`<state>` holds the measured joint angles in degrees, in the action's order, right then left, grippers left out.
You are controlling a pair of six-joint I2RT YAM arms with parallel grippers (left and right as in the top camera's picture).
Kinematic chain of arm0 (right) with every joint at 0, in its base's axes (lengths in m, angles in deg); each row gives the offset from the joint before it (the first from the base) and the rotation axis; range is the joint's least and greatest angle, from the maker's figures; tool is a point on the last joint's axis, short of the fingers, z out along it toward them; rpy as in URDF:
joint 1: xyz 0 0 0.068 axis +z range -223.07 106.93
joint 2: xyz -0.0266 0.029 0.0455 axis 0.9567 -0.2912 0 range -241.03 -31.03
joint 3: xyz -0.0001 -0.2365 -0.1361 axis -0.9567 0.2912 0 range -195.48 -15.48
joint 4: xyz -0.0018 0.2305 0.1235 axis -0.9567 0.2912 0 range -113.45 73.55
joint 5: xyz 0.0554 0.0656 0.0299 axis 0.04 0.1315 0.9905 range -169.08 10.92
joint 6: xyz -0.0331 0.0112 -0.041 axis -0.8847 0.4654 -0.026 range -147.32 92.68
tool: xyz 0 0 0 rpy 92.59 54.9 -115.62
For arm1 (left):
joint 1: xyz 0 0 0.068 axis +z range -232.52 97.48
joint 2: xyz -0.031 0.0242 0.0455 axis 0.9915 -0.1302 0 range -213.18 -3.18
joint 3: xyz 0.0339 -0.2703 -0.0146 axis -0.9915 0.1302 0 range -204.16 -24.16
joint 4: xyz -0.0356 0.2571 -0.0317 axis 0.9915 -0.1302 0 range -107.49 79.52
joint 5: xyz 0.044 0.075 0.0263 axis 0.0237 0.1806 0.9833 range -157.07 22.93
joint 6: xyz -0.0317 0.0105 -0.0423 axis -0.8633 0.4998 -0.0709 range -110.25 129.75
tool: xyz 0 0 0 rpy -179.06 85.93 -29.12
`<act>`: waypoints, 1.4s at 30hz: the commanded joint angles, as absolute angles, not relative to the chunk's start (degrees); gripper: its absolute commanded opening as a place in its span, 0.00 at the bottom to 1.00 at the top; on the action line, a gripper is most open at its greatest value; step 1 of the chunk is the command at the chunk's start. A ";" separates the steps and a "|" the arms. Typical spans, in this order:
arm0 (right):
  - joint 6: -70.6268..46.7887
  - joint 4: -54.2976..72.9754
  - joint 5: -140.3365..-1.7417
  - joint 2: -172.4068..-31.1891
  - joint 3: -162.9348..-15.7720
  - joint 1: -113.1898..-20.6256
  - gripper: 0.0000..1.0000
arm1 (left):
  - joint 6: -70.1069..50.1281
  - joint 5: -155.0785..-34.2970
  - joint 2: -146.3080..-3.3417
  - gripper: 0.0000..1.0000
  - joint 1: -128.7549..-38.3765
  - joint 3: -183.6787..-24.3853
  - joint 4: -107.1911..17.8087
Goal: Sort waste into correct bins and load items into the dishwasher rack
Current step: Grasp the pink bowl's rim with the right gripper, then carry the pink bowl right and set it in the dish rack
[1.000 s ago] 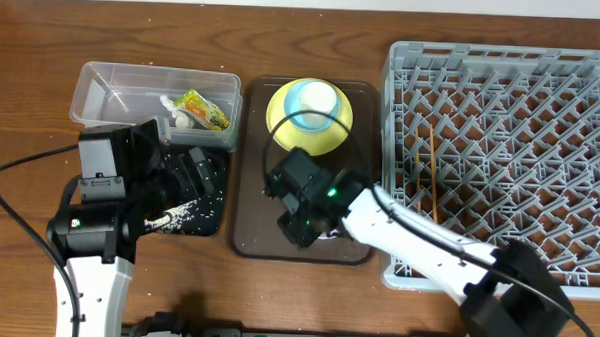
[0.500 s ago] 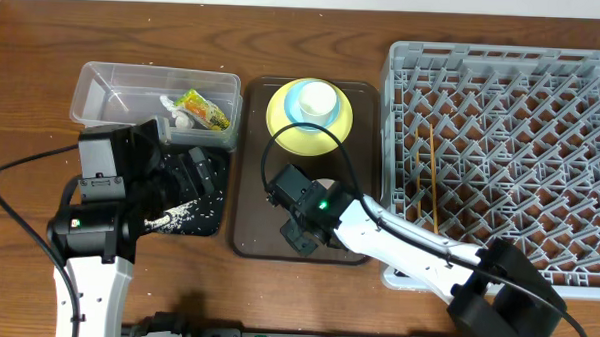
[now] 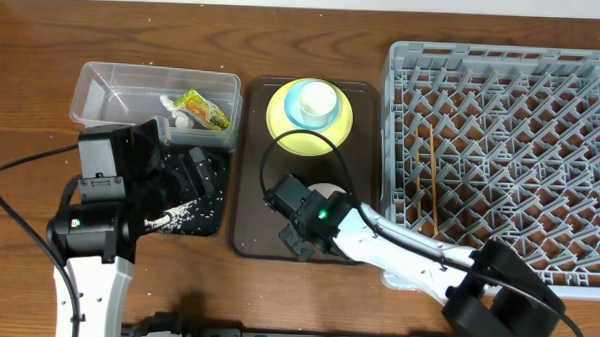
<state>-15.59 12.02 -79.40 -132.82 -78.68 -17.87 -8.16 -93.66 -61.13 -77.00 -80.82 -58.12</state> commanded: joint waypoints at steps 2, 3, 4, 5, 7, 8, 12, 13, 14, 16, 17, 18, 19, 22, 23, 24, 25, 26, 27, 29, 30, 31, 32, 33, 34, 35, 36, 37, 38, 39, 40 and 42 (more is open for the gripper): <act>-14.02 11.27 -79.16 -132.41 -80.58 -17.61 0.01 | -7.42 -93.35 -61.15 0.90 -76.76 -81.06 -58.14; -14.04 11.62 -79.05 -131.97 -81.52 -17.70 0.01 | -7.42 -93.35 -61.15 0.90 -76.74 -81.06 -58.14; -14.04 12.23 -79.07 -131.38 -82.72 -17.92 0.01 | -7.42 -93.35 -61.15 0.90 -76.74 -81.06 -58.14; -14.06 12.87 -79.09 -130.66 -83.81 -18.16 0.01 | -7.42 -93.35 -61.15 0.90 -76.76 -81.06 -58.14; -14.06 14.42 -79.09 -128.63 -86.30 -19.31 0.01 | -7.42 -93.35 -61.15 0.90 -76.74 -81.06 -58.14; -14.08 15.14 -79.09 -127.45 -87.46 -20.17 0.01 | -7.42 -93.35 -61.15 0.90 -76.76 -81.06 -58.14; -14.04 15.73 -78.92 -121.39 -89.85 -25.22 0.01 | -7.42 -93.35 -61.15 0.90 -76.76 -81.06 -58.14; -14.06 15.51 -78.57 -119.58 -90.00 -27.12 0.01 | -7.42 -93.35 -61.15 0.90 -76.76 -81.06 -58.14; -14.04 15.29 -78.00 -117.70 -90.04 -29.26 0.01 | -7.42 -93.35 -61.15 0.90 -76.74 -81.06 -58.14; -14.04 15.03 -75.88 -114.62 -90.04 -33.83 0.01 | -7.42 -93.35 -61.15 0.90 -76.74 -81.06 -58.14; -14.06 14.88 -73.45 -112.89 -90.04 -37.13 0.01 | -7.42 -93.35 -61.15 0.90 -76.74 -81.06 -58.14; -14.06 14.77 -71.01 -111.86 -90.04 -39.79 0.01 | -7.42 -93.35 -61.15 0.90 -76.74 -81.06 -58.14; -14.15 14.55 -68.25 -111.01 -90.04 -42.57 0.01 | -7.42 -93.35 -61.15 0.90 -76.74 -81.06 -58.14; -15.68 12.41 -56.10 -110.09 -90.04 -52.51 0.01 | -7.42 -93.35 -61.15 0.90 -76.76 -81.06 -58.14; -16.38 11.14 -50.68 -110.22 -90.00 -56.03 0.01 | -7.42 -93.35 -61.15 0.90 -76.76 -81.06 -58.14; -16.92 9.81 -46.02 -110.60 -89.93 -59.01 0.01 | -7.42 -93.35 -61.15 0.90 -76.74 -81.06 -58.14; -17.36 8.32 -41.00 -111.01 -89.93 -62.31 0.01 | -7.42 -93.35 -61.15 0.90 -76.76 -81.06 -58.14; -17.82 6.81 -36.52 -111.67 -89.91 -65.45 0.01 | -7.42 -93.35 -61.15 0.90 -76.76 -81.06 -58.14; -18.35 5.13 -32.04 -112.45 -89.91 -68.36 0.01 | -7.42 -93.35 -61.15 0.90 -76.74 -81.06 -58.14; -19.09 1.44 -23.03 -114.55 -89.91 -73.45 0.01 | -7.42 -93.35 -61.15 0.90 -76.74 -81.06 -58.14; -19.48 -1.25 -17.02 -116.19 -89.91 -76.14 0.01 | -7.42 -93.35 -61.15 0.90 -76.76 -81.06 -58.14; -20.03 -3.11 -12.58 -117.59 -89.91 -77.78 0.01 | -7.42 -93.35 -61.15 0.90 -76.76 -81.06 -58.14; -20.57 -4.84 -8.39 -119.01 -89.91 -79.16 0.01 | -7.42 -93.35 -61.15 0.90 -76.74 -81.06 -58.14; -21.16 -6.82 -3.53 -121.02 -89.91 -80.62 0.01 | -7.42 -93.35 -61.15 0.90 -76.76 -81.06 -58.14; -21.73 -8.14 -0.39 -122.62 -89.91 -81.54 0.01 | -7.42 -93.35 -61.15 0.90 -76.74 -81.06 -58.14; -22.17 -9.64 2.76 -124.54 -89.91 -82.50 0.01 | -7.42 -93.35 -61.15 0.90 -76.76 -81.06 -58.14; -22.30 -11.02 5.03 -126.55 -89.91 -83.22 0.01 | -7.42 -93.35 -61.15 0.90 -76.76 -81.06 -58.14; -22.28 -12.51 6.78 -128.54 -89.91 -83.75 0.01 | -7.42 -93.35 -61.15 0.90 -76.76 -81.06 -58.14; -22.28 -13.73 8.03 -130.18 -89.93 -83.97 0.01 | -7.42 -93.35 -61.15 0.90 -76.76 -81.06 -58.14; -22.26 -15.26 9.36 -132.06 -89.91 -84.12 0.01 | -7.42 -93.35 -61.15 0.90 -76.76 -81.06 -58.14; -22.15 -16.88 10.28 -133.83 -89.93 -84.34 0.01 | -7.42 -93.35 -61.15 0.90 -76.76 -81.06 -58.14; -21.95 -18.56 10.28 -136.58 -89.93 -84.97 0.01 | -7.42 -93.35 -61.15 0.90 -76.76 -81.06 -58.14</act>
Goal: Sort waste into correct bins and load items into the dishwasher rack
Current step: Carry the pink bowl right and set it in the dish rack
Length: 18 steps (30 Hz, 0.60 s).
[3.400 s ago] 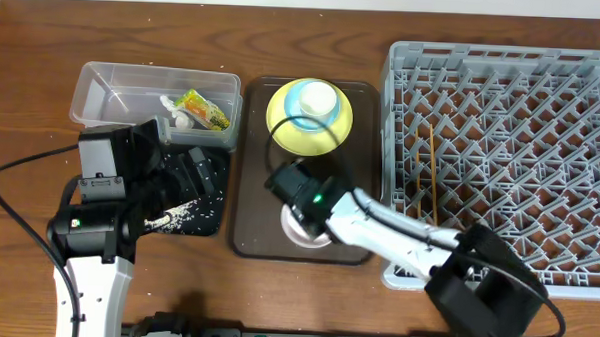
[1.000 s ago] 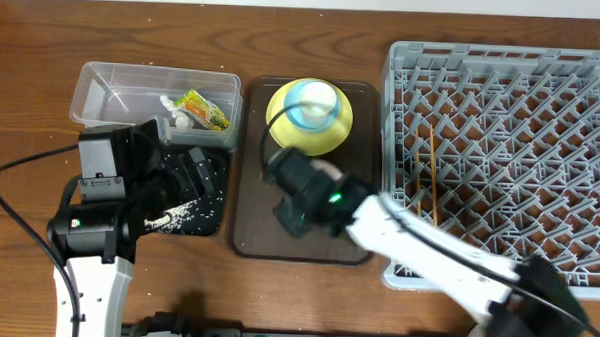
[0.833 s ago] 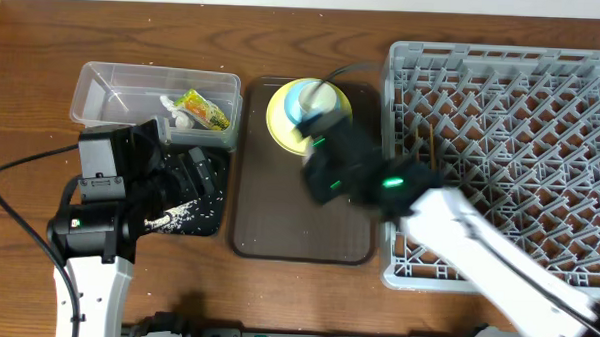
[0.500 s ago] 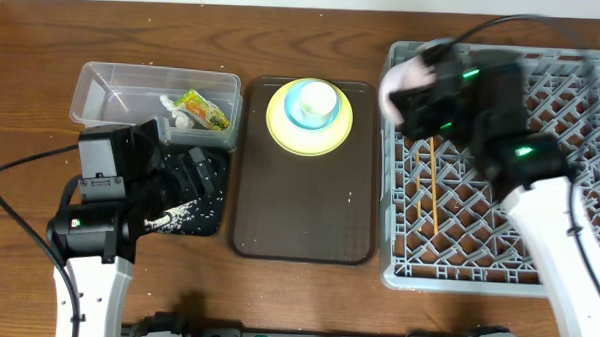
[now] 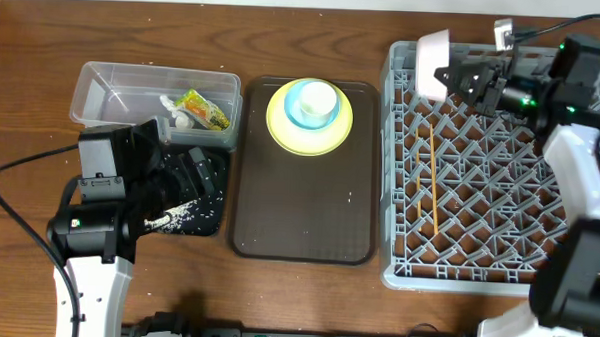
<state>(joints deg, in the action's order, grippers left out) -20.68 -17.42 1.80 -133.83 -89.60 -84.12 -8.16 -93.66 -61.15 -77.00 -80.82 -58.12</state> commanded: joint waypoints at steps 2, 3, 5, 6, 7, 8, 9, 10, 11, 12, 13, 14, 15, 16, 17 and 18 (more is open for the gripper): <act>-22.13 -19.44 10.28 -139.03 -89.93 -85.63 0.01 | -7.42 -93.35 -61.15 0.90 -76.76 -81.06 -58.14; -22.26 -19.83 10.28 -139.95 -89.93 -85.87 0.01 | -7.42 -93.35 -61.15 0.90 -76.76 -81.06 -58.14; -22.30 -20.81 10.28 -142.00 -89.93 -86.61 0.01 | -7.42 -93.35 -61.15 0.90 -76.76 -81.06 -58.14; -22.32 -21.12 10.28 -142.90 -89.93 -86.98 0.01 | -7.42 -93.35 -61.15 0.90 -76.76 -81.06 -58.14; -22.32 -21.14 10.28 -143.69 -89.93 -87.31 0.01 | -7.42 -93.35 -61.15 0.90 -76.74 -81.06 -58.14; -22.54 -21.10 10.28 -144.56 -89.91 -87.66 0.01 | -7.42 -93.35 -61.15 0.90 -76.76 -81.06 -58.14; -22.74 -21.08 10.28 -145.39 -89.87 -88.01 0.01 | -7.42 -93.35 -61.15 0.90 -76.74 -81.06 -58.14; -22.74 -21.08 10.28 -146.07 -89.80 -88.32 0.01 | -7.42 -93.35 -61.15 0.90 -76.74 -81.06 -58.14; -22.74 -21.08 10.28 -146.88 -89.80 -88.73 0.01 | -7.42 -93.35 -61.15 0.90 -76.74 -81.06 -58.14; -22.74 -21.10 10.28 -147.69 -89.80 -89.19 0.01 | -7.42 -93.35 -61.15 0.90 -76.74 -81.06 -58.14; -22.72 -21.10 10.26 -148.43 -89.80 -89.69 0.01 | -7.42 -93.35 -61.15 0.90 -76.76 -81.06 -58.14; -22.72 -21.10 10.24 -149.19 -89.80 -90.28 0.01 | -7.42 -93.35 -61.15 0.90 -76.76 -81.06 -58.14; -22.69 -21.03 10.13 -149.52 -89.78 -90.70 0.01 | -7.42 -93.35 -61.15 0.90 -76.74 -81.06 -58.14; -22.69 -20.99 10.08 -149.94 -89.80 -91.29 0.01 | -7.42 -93.35 -61.15 0.90 -76.76 -81.06 -58.14; -22.52 -20.86 10.10 -150.11 -89.78 -91.86 0.01 | -7.42 -93.35 -61.15 0.90 -76.76 -81.06 -58.14; -21.58 -20.73 10.08 -150.16 -89.78 -92.58 0.02 | -7.42 -93.35 -61.15 0.90 -76.74 -81.06 -58.14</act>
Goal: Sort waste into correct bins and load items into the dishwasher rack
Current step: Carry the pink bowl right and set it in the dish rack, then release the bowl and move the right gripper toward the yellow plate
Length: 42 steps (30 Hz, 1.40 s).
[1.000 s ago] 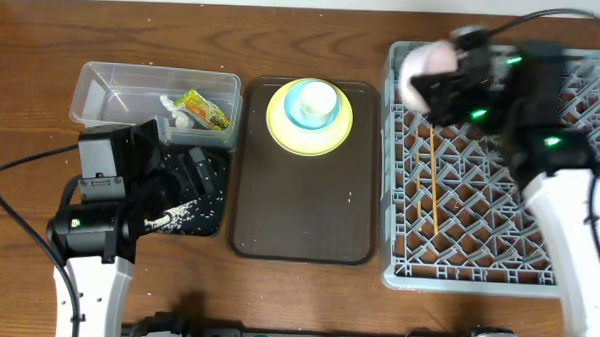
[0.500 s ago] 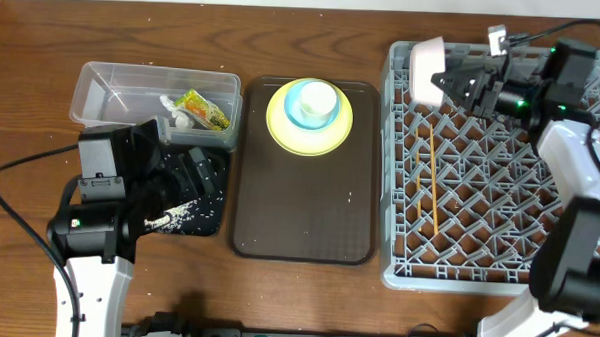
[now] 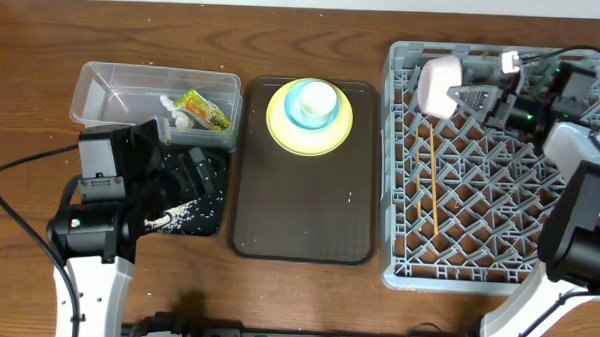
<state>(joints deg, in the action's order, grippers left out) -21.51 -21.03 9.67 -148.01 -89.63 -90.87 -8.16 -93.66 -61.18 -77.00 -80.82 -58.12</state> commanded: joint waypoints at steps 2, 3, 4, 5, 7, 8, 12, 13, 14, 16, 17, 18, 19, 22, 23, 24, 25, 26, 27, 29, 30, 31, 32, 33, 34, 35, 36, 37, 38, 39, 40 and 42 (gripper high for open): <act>-19.02 -20.79 10.08 -150.13 -89.78 -93.93 0.06 | -7.42 -93.35 -61.15 0.90 -76.76 -81.06 -58.14; -17.34 -21.14 10.08 -150.07 -89.80 -94.68 0.08 | -7.42 -93.35 -61.15 0.90 -76.76 -81.06 -58.14; -15.88 -21.38 9.80 -150.07 -89.80 -95.42 0.10 | -7.42 -93.35 -61.15 0.90 -76.74 -81.06 -58.14; -14.78 -21.38 9.47 -150.07 -89.80 -96.14 0.12 | -7.42 -93.35 -61.15 0.90 -76.76 -81.06 -58.14; -13.69 -21.27 8.29 -150.07 -89.80 -97.47 0.18 | -7.42 -93.35 -61.15 0.90 -76.76 -81.06 -58.14; -12.90 -21.25 7.39 -150.07 -89.80 -98.04 0.22 | -7.42 -93.35 -61.15 0.90 -76.74 -81.06 -58.14; -8.75 -21.25 1.82 -150.07 -89.80 -99.90 0.29 | -7.42 -93.35 -61.15 0.90 -76.76 -81.06 -58.14; -7.42 -21.25 0.18 -150.07 -89.80 -100.32 0.29 | -7.42 -93.35 -61.15 0.90 -76.74 -81.06 -58.14; -6.48 -21.25 -0.67 -149.98 -89.80 -100.56 0.30 | -7.42 -93.35 -61.15 0.90 -76.74 -81.06 -58.14; -5.01 -20.79 -2.14 -149.46 -89.80 -100.93 0.30 | -7.42 -93.35 -61.15 0.90 -76.76 -81.06 -58.14; -4.86 -20.31 -2.77 -149.00 -89.80 -101.02 0.30 | -7.42 -93.35 -61.15 0.90 -76.76 -81.06 -58.14; -4.82 -19.04 -4.28 -148.10 -89.80 -101.02 0.30 | -7.42 -93.35 -61.15 0.90 -76.76 -81.06 -58.14; -4.88 -17.49 -5.96 -147.10 -89.80 -101.02 0.30 | -7.42 -93.35 -61.15 0.90 -76.76 -81.06 -58.14; -8.05 -10.87 -13.92 -142.13 -89.80 -100.88 0.30 | -7.42 -93.35 -61.15 0.90 -76.76 -81.06 -58.14; -9.76 -7.90 -17.87 -139.82 -89.82 -100.67 0.30 | -7.42 -93.35 -61.15 0.90 -76.74 -81.06 -58.14; -11.35 -5.23 -21.35 -137.52 -89.82 -100.34 0.30 | -7.42 -93.35 -61.15 0.90 -76.74 -81.06 -58.14; -13.38 -1.73 -26.35 -134.29 -89.85 -99.68 0.31 | -7.42 -93.35 -61.15 0.90 -76.74 -81.06 -58.14; -14.72 1.26 -30.99 -131.16 -89.85 -98.98 0.30 | -7.42 -93.35 -61.15 0.90 -76.76 -81.06 -58.14; -15.55 3.65 -34.83 -128.34 -89.85 -98.24 0.31 | -7.42 -93.35 -61.15 0.90 -76.76 -81.06 -58.14; -17.34 7.86 -41.37 -122.46 -89.85 -96.36 0.32 | -7.42 -93.35 -61.15 0.90 -76.76 -81.06 -58.14; -18.30 9.50 -43.90 -119.71 -89.85 -95.20 0.32 | -7.42 -93.35 -61.15 0.90 -76.76 -81.06 -58.14; -19.09 11.36 -46.90 -116.56 -89.85 -93.69 0.32 | -7.42 -93.35 -61.15 0.90 -76.76 -81.06 -58.14; -19.63 13.11 -49.87 -113.57 -89.85 -91.94 0.32 | -7.42 -93.35 -61.15 0.90 -76.74 -81.06 -58.14; -19.94 14.68 -52.76 -110.73 -89.85 -90.07 0.32 | -7.42 -93.35 -61.15 0.90 -76.74 -81.06 -58.14; -19.96 15.99 -55.18 -108.41 -89.85 -88.36 0.33 | -7.42 -93.35 -61.15 0.90 -76.76 -81.06 -58.14; -19.96 17.61 -57.56 -105.63 -89.85 -85.89 0.33 | -7.42 -93.35 -61.15 0.90 -76.76 -81.06 -58.14; -19.96 18.75 -58.90 -103.75 -89.82 -83.95 0.33 | -7.42 -93.35 -61.15 0.90 -76.76 -81.06 -58.14; -19.96 19.99 -60.01 -101.81 -89.82 -81.63 0.33 | -7.42 -93.35 -61.15 0.90 -76.76 -81.06 -58.14; -19.96 21.28 -61.00 -100.13 -89.82 -79.20 0.33 | -7.42 -93.35 -61.15 0.90 -76.76 -81.06 -58.14; -19.94 22.51 -61.78 -98.71 -89.82 -76.69 0.33 | -7.42 -93.35 -61.15 0.90 -76.76 -81.06 -58.14; -19.96 23.47 -62.39 -97.79 -89.82 -74.66 0.33 | -7.42 -93.35 -61.15 0.90 -76.76 -81.06 -58.14; -19.96 25.50 -63.66 -96.48 -89.82 -70.20 0.33 | -7.42 -93.35 -61.15 0.90 -76.74 -81.06 -58.14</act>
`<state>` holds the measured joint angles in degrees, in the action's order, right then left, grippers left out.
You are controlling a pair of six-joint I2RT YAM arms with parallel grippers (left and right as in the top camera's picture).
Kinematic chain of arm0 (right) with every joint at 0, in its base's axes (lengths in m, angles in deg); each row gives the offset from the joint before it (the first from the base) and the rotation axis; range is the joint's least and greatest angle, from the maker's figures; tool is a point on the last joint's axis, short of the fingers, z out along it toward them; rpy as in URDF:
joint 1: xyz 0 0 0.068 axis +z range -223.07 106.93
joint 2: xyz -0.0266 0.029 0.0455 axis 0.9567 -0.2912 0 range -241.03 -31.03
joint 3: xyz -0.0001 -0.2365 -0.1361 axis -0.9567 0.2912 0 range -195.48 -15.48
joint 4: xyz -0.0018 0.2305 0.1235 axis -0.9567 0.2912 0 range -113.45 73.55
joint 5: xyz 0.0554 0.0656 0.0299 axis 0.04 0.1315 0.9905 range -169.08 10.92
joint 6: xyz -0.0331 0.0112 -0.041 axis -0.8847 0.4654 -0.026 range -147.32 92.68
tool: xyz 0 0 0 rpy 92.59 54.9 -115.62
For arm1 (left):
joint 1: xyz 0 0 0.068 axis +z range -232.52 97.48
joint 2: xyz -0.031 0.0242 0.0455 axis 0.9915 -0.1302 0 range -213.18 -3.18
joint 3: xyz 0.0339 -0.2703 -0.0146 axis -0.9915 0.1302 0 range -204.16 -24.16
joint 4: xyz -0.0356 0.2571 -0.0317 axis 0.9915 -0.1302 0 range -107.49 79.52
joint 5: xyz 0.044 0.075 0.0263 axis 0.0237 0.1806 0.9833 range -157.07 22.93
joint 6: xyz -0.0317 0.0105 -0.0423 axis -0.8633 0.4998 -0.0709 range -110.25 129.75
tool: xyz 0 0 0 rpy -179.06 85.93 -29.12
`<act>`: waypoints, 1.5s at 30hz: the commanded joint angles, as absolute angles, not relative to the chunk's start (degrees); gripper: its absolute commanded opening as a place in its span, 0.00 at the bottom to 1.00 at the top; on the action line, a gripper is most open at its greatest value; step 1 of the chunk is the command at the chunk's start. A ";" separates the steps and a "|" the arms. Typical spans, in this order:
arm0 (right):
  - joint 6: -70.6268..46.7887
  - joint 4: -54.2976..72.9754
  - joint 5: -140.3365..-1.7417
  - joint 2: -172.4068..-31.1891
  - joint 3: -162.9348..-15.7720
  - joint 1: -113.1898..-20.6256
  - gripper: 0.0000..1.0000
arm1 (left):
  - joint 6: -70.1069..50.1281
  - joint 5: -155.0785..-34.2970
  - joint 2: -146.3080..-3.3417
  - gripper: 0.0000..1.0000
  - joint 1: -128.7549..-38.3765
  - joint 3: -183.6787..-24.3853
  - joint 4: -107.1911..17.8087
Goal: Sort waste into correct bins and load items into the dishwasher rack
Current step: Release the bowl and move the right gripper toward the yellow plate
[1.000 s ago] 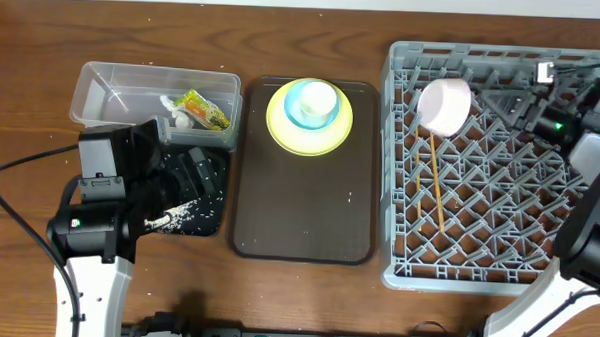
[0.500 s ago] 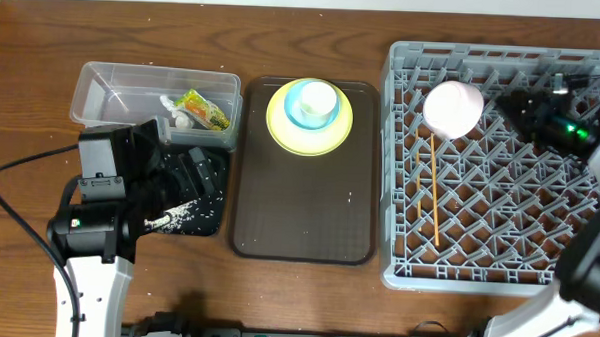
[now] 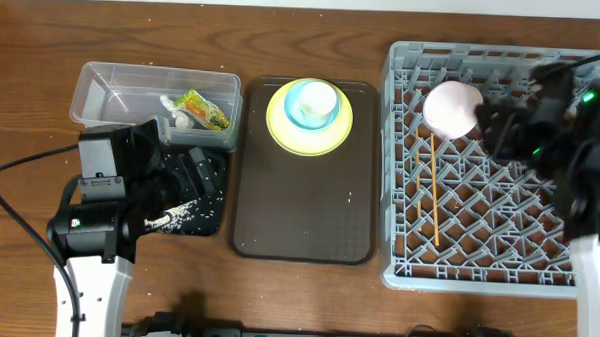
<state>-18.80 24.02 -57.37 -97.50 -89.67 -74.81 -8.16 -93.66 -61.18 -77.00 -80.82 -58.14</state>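
Note:
A pink bowl [image 3: 451,107] sits rim-down in the far left part of the grey dishwasher rack [image 3: 400,172]. My right gripper [image 3: 490,123] is at the bowl's right edge; the overhead view does not show whether its jaws still hold it. A pair of wooden chopsticks [image 3: 431,188] lies in the rack just in front of the bowl. A light blue cup [image 3: 311,102] stands on a yellow plate [image 3: 282,123] at the back of the brown tray [image 3: 303,229]. My left gripper [image 3: 198,170] hangs open over the black bin [image 3: 213,221].
A clear plastic bin [image 3: 113,92] at the back left holds a yellow wrapper [image 3: 204,109] and other scraps. White crumbs [image 3: 183,212] lie in the black bin. The left arm's cable [image 3: 8,213] loops over the table at the left.
The pink bowl was tilted in my right gripper above the rack's far left corner. Now it rests rim-down in the rack, and the gripper is lower, at its right side.
My right gripper was first down on the front of the brown tray. Then it was over the rack's far left corner holding the pink bowl, and stayed there with it tilted. Now the bowl sits in the rack. The left arm has not moved.

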 commanded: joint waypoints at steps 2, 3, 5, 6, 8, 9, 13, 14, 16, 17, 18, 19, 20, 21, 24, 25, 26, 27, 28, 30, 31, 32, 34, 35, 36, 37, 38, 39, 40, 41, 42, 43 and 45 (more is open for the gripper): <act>-19.92 27.25 -64.60 -96.21 -89.82 -66.42 0.33 | -7.42 -93.35 -61.15 0.90 -76.76 -81.06 -58.14; -19.92 28.06 -64.80 -96.30 -89.80 -64.80 0.33 | -7.42 -93.35 -61.15 0.90 -76.76 -81.06 -58.14; -19.90 29.74 -64.76 -96.83 -89.56 -61.19 0.33 | -7.42 -93.35 -61.15 0.90 -76.76 -81.06 -58.14; -19.90 30.44 -64.78 -97.26 -89.47 -59.60 0.32 | -7.42 -93.35 -61.15 0.90 -76.74 -81.06 -58.14; -19.87 31.69 -64.82 -98.29 -89.39 -56.71 0.32 | -7.42 -93.35 -61.15 0.90 -76.74 -81.06 -58.14; -19.68 31.99 -65.00 -98.84 -89.26 -55.42 0.32 | -7.42 -93.35 -61.15 0.90 -76.76 -81.06 -58.14; -19.61 32.28 -65.56 -101.02 -88.56 -50.83 0.32 | -7.42 -93.35 -61.15 0.90 -76.74 -81.06 -58.14; -19.31 32.23 -65.59 -101.72 -88.34 -49.65 0.32 | -7.42 -93.35 -61.15 0.90 -76.74 -81.06 -58.14; -18.56 32.04 -65.59 -103.16 -87.92 -47.51 0.32 | -7.42 -93.35 -61.15 0.90 -76.74 -81.06 -58.14; -18.56 31.95 -65.59 -103.99 -87.75 -46.46 0.32 | -7.42 -93.35 -61.15 0.90 -76.76 -81.06 -58.14; -18.59 31.91 -65.59 -104.76 -87.66 -45.63 0.32 | -7.42 -93.35 -61.15 0.90 -76.76 -81.06 -58.14; -18.59 31.91 -65.59 -105.68 -87.62 -44.73 0.31 | -7.42 -93.35 -61.15 0.90 -76.74 -81.06 -58.14; -18.59 31.88 -65.59 -106.73 -87.62 -43.82 0.32 | -7.42 -93.35 -61.15 0.90 -76.74 -81.06 -58.14; -18.59 31.86 -65.59 -107.45 -87.62 -43.18 0.31 | -7.42 -93.35 -61.15 0.90 -76.74 -81.06 -58.14; -18.02 31.27 -65.56 -109.92 -87.62 -41.26 0.31 | -7.42 -93.35 -61.15 0.90 -76.74 -81.06 -58.14; -17.82 30.86 -65.56 -110.79 -87.62 -40.43 0.31 | -7.42 -93.35 -61.15 0.90 -76.74 -81.06 -58.14; -17.69 30.40 -65.56 -111.69 -87.62 -39.49 0.31 | -7.42 -93.35 -61.15 0.90 -76.76 -81.06 -58.14; -17.69 30.00 -65.56 -112.43 -87.62 -38.61 0.31 | -7.42 -93.35 -61.15 0.90 -76.74 -81.06 -58.14; -17.67 29.48 -65.56 -113.39 -87.62 -37.48 0.31 | -7.42 -93.35 -61.15 0.90 -76.76 -81.06 -58.14; -17.43 28.56 -65.59 -114.86 -87.62 -35.62 0.31 | -7.42 -93.35 -61.15 0.90 -76.76 -81.06 -58.14; -16.99 28.04 -65.59 -115.60 -87.62 -34.66 0.31 | -7.42 -93.35 -61.15 0.90 -76.74 -81.06 -58.14; -16.64 27.62 -65.59 -115.99 -87.62 -34.05 0.31 | -7.42 -93.35 -61.15 0.90 -76.76 -81.06 -58.14; -15.98 26.35 -65.59 -117.13 -87.62 -32.36 0.31 | -7.42 -93.35 -61.15 0.90 -76.76 -81.06 -58.14; -15.94 25.76 -65.59 -117.61 -87.62 -31.58 0.31 | -7.42 -93.35 -61.15 0.90 -76.76 -81.06 -58.14; -15.66 25.22 -65.61 -118.07 -87.62 -30.81 0.30 | -7.42 -93.35 -61.15 0.90 -76.76 -81.06 -58.14; -15.22 24.54 -65.59 -118.57 -87.62 -29.89 0.31 | -7.42 -93.35 -61.15 0.90 -76.74 -81.06 -58.14; -15.07 23.82 -65.59 -119.12 -87.62 -28.95 0.31 | -7.42 -93.35 -61.15 0.90 -76.76 -81.06 -58.14; -15.07 23.10 -65.61 -119.60 -87.62 -27.88 0.31 | -7.42 -93.35 -61.15 0.90 -76.76 -81.06 -58.14; -15.07 22.64 -65.63 -119.97 -87.62 -27.18 0.31 | -7.42 -93.35 -61.15 0.90 -76.74 -81.06 -58.14; -14.89 22.18 -65.72 -120.28 -87.62 -26.46 0.31 | -7.42 -93.35 -61.15 0.90 -76.76 -81.06 -58.14; -14.89 21.83 -65.87 -120.50 -87.62 -25.89 0.31 | -7.42 -93.35 -61.15 0.90 -76.74 -81.06 -58.14; -14.83 21.39 -66.48 -120.85 -87.62 -25.30 0.31 | -7.42 -93.35 -61.15 0.90 -76.76 -81.06 -58.14; -13.76 20.37 -68.93 -121.41 -87.62 -24.21 0.31 | -7.42 -93.35 -61.15 0.90 -76.74 -81.06 -58.14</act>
